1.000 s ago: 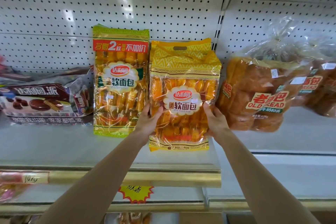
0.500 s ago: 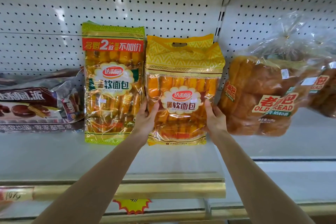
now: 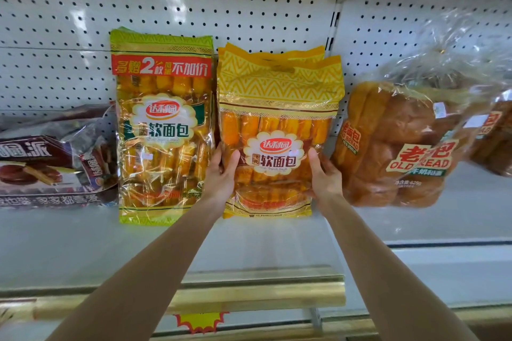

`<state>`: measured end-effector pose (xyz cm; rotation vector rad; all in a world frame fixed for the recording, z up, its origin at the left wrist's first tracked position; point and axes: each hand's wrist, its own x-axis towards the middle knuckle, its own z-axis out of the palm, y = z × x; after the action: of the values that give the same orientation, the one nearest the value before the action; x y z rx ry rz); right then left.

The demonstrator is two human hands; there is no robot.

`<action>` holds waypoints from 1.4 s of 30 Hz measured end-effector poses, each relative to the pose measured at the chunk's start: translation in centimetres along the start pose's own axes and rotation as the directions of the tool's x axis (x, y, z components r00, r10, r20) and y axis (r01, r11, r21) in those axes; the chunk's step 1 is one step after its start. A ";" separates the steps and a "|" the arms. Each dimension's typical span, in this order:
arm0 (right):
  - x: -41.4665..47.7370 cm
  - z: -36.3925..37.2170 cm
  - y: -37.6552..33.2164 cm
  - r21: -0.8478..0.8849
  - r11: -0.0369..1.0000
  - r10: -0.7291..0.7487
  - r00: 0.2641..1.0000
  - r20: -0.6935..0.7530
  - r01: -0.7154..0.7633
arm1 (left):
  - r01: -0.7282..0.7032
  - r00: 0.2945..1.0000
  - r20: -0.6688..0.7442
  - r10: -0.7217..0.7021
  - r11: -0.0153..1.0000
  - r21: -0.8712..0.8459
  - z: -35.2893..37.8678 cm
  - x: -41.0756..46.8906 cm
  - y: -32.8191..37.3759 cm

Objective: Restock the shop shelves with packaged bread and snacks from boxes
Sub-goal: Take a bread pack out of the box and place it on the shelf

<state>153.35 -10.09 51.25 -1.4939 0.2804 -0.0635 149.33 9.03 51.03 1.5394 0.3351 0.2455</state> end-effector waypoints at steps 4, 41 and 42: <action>0.2 0.2 0.0 -0.009 1.000 -0.002 1.000 0.000 0.002 | -0.009 1.000 -0.005 0.009 1.000 -0.009 0.0 0.4 -0.3; -13.0 -6.9 -8.2 -0.140 0.962 -0.217 0.966 0.138 0.235 | -0.182 0.981 -0.041 0.188 0.977 0.114 0.1 -15.0 8.4; -14.4 -8.0 -8.9 -0.150 0.952 -0.245 0.958 0.148 0.267 | -0.199 0.978 -0.039 0.205 0.971 0.130 0.2 -16.7 9.1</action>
<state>138.85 -15.49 61.75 -1.6898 -0.0150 -0.1548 134.38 2.99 61.05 1.6956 0.2374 0.4318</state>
